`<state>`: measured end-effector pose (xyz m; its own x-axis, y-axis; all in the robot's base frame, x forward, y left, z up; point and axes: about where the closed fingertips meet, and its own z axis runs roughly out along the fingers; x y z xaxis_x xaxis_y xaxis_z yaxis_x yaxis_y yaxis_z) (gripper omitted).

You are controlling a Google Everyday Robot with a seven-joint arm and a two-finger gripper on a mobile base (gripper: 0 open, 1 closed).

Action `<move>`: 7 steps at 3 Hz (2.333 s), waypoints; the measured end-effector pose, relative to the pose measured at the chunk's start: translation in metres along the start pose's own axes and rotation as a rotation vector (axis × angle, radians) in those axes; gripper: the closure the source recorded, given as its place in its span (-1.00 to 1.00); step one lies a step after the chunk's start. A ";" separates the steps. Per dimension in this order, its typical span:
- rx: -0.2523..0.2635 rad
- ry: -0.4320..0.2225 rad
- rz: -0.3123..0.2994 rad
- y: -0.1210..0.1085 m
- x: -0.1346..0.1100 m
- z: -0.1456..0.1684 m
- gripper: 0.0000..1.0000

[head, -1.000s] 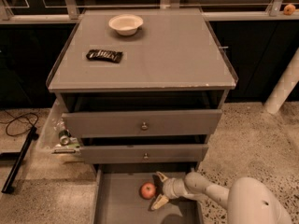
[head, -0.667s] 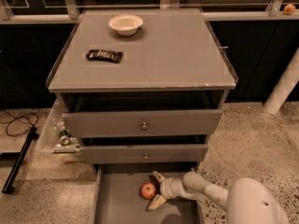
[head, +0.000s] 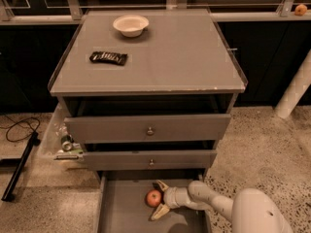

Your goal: Pick apple from bottom drawer and place on counter

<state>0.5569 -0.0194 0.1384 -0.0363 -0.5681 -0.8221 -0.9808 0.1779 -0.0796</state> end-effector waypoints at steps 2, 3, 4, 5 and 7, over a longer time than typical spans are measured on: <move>0.000 0.000 0.000 0.000 0.000 0.000 -0.15; 0.000 0.000 0.000 0.000 0.000 0.000 0.32; 0.000 0.000 0.001 0.000 0.000 0.000 0.79; -0.015 -0.003 0.032 0.006 -0.002 -0.007 1.00; 0.020 -0.045 0.001 0.018 -0.041 -0.080 1.00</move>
Offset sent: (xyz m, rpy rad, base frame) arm 0.0003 -0.0002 -0.0002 -0.0001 -0.0002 -0.0006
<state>0.5251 -0.0567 0.2154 -0.0284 -0.5312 -0.8468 -0.9767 0.1951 -0.0896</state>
